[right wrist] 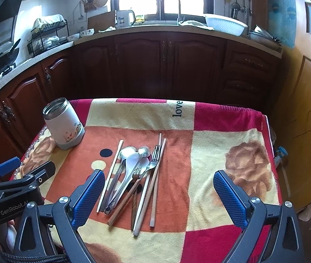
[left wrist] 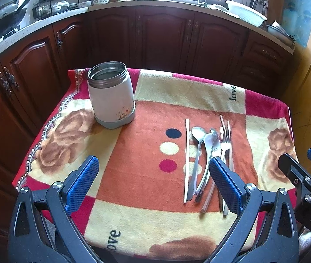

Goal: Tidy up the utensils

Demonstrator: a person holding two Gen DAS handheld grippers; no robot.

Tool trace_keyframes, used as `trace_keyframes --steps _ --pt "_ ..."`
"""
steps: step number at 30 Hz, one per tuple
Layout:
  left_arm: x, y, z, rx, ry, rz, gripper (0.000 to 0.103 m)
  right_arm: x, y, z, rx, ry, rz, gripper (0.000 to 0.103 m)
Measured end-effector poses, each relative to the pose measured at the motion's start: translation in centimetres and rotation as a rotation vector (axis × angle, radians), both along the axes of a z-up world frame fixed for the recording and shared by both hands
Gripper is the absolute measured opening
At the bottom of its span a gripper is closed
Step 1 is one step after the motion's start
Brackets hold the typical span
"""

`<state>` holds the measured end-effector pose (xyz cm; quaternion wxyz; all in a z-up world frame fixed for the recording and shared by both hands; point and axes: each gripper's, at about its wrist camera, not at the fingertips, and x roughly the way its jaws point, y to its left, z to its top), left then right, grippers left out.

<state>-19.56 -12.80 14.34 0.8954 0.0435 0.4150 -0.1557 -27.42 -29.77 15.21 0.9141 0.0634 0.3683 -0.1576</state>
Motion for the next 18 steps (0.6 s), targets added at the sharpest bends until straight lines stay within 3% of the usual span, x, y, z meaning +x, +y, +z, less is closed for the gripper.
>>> trace_keyframes --steps 18 --pt "0.8 -0.3 -1.2 0.006 0.035 0.002 0.101 0.8 -0.1 -1.1 0.004 0.029 0.004 0.099"
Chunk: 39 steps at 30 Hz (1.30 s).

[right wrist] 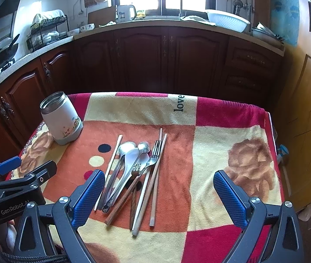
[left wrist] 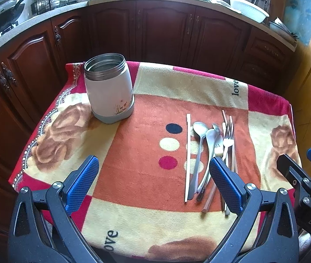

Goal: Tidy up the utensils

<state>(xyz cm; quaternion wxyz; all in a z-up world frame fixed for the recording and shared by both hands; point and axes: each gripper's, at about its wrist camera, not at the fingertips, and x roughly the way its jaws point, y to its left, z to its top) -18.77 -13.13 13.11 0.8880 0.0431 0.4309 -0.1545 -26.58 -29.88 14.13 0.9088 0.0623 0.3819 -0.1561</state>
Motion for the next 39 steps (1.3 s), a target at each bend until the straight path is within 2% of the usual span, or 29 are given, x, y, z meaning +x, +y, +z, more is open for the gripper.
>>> trace_keyframes --steps 9,14,18,19,21,23,27,33,34,39 --pt "0.6 0.3 -0.6 -0.014 0.025 0.012 0.101 0.5 -0.2 -0.5 0.007 0.011 -0.002 0.099" --pt "1.3 0.4 -1.6 -0.039 0.068 0.014 0.101 0.8 -0.8 -1.3 0.019 0.022 0.0 0.099" --pt "2.2 0.1 -2.4 -0.053 0.094 -0.017 0.099 1.0 -2.1 -2.1 0.09 0.007 0.005 0.085" --pt "2.7 0.0 -2.8 -0.057 0.102 -0.021 0.095 1.1 -2.4 -2.5 0.11 0.011 0.005 0.083" --pt "3.3 -0.2 -3.3 -0.07 0.119 -0.035 0.089 1.4 -3.0 -3.2 0.141 0.021 0.006 0.07" --pt "4.3 -0.6 -3.9 -0.093 0.149 -0.058 0.077 1.9 -3.7 -3.9 0.166 0.032 0.009 0.063" --pt "6.0 -2.1 -5.1 -0.133 0.207 -0.111 0.071 2.9 -4.6 -5.0 0.18 0.045 0.016 0.058" --pt "8.1 -5.3 -6.5 -0.063 0.214 -0.187 0.064 4.9 -5.9 -6.1 0.193 0.069 0.041 0.058" --pt "8.6 -5.8 -6.8 -0.047 0.22 -0.193 0.06 5.2 -6.1 -6.3 0.196 0.074 0.043 0.057" --pt "10.7 -8.2 -8.4 0.032 0.253 -0.23 0.055 7.5 -7.9 -7.1 0.222 0.087 0.055 0.049"
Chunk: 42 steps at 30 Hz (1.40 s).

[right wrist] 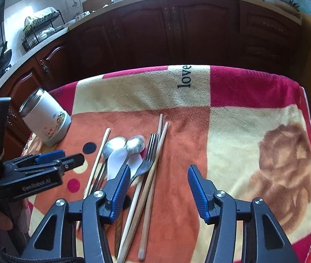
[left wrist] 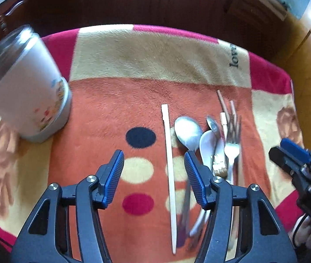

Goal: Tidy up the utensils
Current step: 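Move left gripper to the lone chopstick while right gripper moves to a fork, then close left gripper on the chopstick while right gripper closes on the fork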

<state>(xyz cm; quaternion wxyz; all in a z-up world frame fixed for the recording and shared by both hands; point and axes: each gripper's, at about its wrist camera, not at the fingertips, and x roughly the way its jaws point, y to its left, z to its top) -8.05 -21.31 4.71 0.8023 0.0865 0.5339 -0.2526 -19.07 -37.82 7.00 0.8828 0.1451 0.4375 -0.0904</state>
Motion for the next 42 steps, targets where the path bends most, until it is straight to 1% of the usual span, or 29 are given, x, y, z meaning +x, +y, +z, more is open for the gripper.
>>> trace_keyframes --steps 1,2,4,6,7,10,13,15,16,17,18,20,22,23,27,31,34,36,39,42 --pt "0.2 -0.3 -0.3 0.01 0.008 -0.008 0.052 0.4 -0.4 -0.2 0.01 0.004 0.003 0.046" --pt "0.5 -0.7 -0.6 0.021 0.014 -0.015 0.052 0.9 -0.7 -0.5 0.026 0.011 0.007 0.042" --pt "0.9 -1.2 -1.0 0.046 0.012 -0.02 0.052 1.8 -1.3 -1.2 0.055 0.026 0.013 0.04" --pt "1.4 -1.5 -1.4 0.061 0.017 -0.02 0.052 2.8 -1.6 -1.9 0.091 0.036 0.035 0.033" --pt "1.6 -1.6 -1.5 0.065 0.02 -0.018 0.052 3.1 -1.6 -2.1 0.1 0.034 0.043 0.033" --pt "2.3 -2.0 -2.1 0.088 0.02 -0.012 0.052 4.3 -1.5 -2.8 0.1 0.04 0.07 0.028" --pt "2.8 -2.6 -2.5 0.112 0.005 -0.012 0.052 5.3 -1.5 -3.8 0.137 0.049 0.099 0.017" --pt "2.9 -3.1 -2.5 0.125 -0.013 -0.02 0.051 5.8 -1.1 -4.2 0.132 0.053 0.118 0.012" --pt "3.0 -3.3 -2.6 0.124 -0.019 -0.021 0.048 6.0 -0.9 -4.2 0.129 0.056 0.127 0.01" --pt "3.0 -3.3 -2.6 0.119 -0.025 -0.019 0.039 6.1 -0.6 -4.3 0.13 0.056 0.135 0.007" --pt "3.1 -3.2 -2.5 0.104 -0.03 -0.02 0.026 6.1 -0.3 -4.3 0.138 0.051 0.147 0.004" --pt "3.2 -2.6 -2.4 0.057 -0.017 -0.031 0.011 5.7 0.4 -4.1 0.128 0.038 0.165 0.004" --pt "3.3 -2.0 -2.3 0.029 -0.004 -0.032 0.007 5.5 1.0 -3.9 0.125 0.022 0.182 0.003" --pt "3.4 -1.7 -2.3 0.027 -0.003 -0.028 0.005 5.4 1.1 -3.8 0.13 0.02 0.186 0.003" --pt "3.1 0.4 -1.6 -0.004 0.017 -0.005 0.004 4.5 1.1 -3.5 0.206 0.001 0.18 0.002" --pt "2.2 2.3 -1.0 -0.041 0.025 0.021 0.004 3.4 1.9 -2.6 0.22 -0.015 0.2 0.002" --pt "1.8 3.7 0.0 -0.082 0.024 0.036 0.003 3.0 2.6 -2.2 0.239 -0.025 0.218 0.002" --pt "0.9 4.3 0.6 -0.08 0.019 0.039 0.004 3.0 3.3 -2.3 0.206 -0.014 0.224 0.002" --pt "-0.3 4.9 1.0 -0.064 0.032 0.047 0.003 3.5 3.7 -3.1 0.22 0.013 0.225 0.002" --pt "-0.8 4.9 0.0 -0.041 0.057 0.055 0.003 3.8 4.2 -4.1 0.229 0.051 0.246 0.002"
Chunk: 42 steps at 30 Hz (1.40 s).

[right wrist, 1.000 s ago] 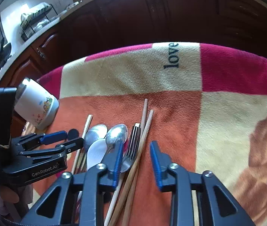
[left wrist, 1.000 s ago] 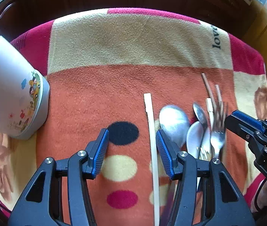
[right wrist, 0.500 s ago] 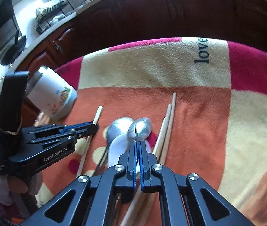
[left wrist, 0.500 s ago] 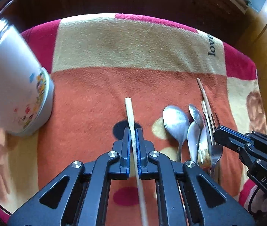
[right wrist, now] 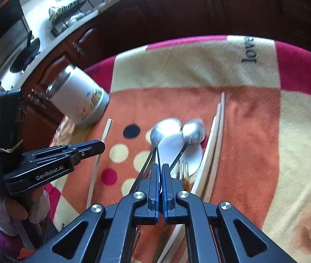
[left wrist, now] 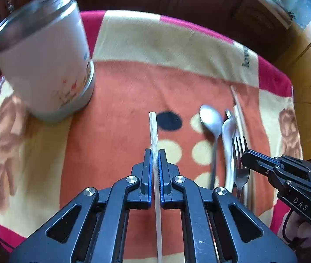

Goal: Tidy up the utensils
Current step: 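Close left gripper on the chopstick while right gripper closes on the fork, then lift the chopstick with left gripper while right gripper carries the fork toward the white jar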

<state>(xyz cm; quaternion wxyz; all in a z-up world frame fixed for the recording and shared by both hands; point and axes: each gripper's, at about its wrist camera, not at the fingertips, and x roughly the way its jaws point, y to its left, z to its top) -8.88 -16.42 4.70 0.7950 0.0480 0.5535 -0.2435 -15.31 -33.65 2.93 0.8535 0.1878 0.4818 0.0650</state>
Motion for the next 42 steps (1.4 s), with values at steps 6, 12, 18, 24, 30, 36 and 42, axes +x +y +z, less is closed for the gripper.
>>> trace_keyframes --steps 6,12,18,24,30,36,42 --pt "-0.2 0.1 -1.2 0.056 0.005 0.011 0.004 1.1 0.7 -0.6 -0.049 0.035 0.033 0.008" --pt "0.8 -0.3 -1.7 0.064 -0.001 0.031 0.011 1.8 0.7 -1.0 -0.064 0.032 0.055 0.009" --pt "1.7 -1.0 -1.8 0.058 -0.021 0.021 0.019 1.3 -0.7 -0.7 -0.027 0.007 0.029 0.002" --pt "1.3 0.6 -0.5 -0.049 0.01 0.002 0.005 -0.7 -0.7 1.8 0.004 -0.064 0.02 0.003" --pt "-0.5 2.5 4.3 -0.142 -0.063 -0.009 0.005 -3.0 0.1 5.9 0.043 -0.163 0.025 0.003" --pt "-1.8 4.2 9.0 -0.203 -0.139 0.002 0.005 -4.0 2.0 10.0 -0.008 -0.255 0.042 0.003" --pt "-1.4 6.3 12.9 -0.233 -0.216 0.039 0.005 -3.3 3.2 13.9 -0.063 -0.325 0.057 0.003"
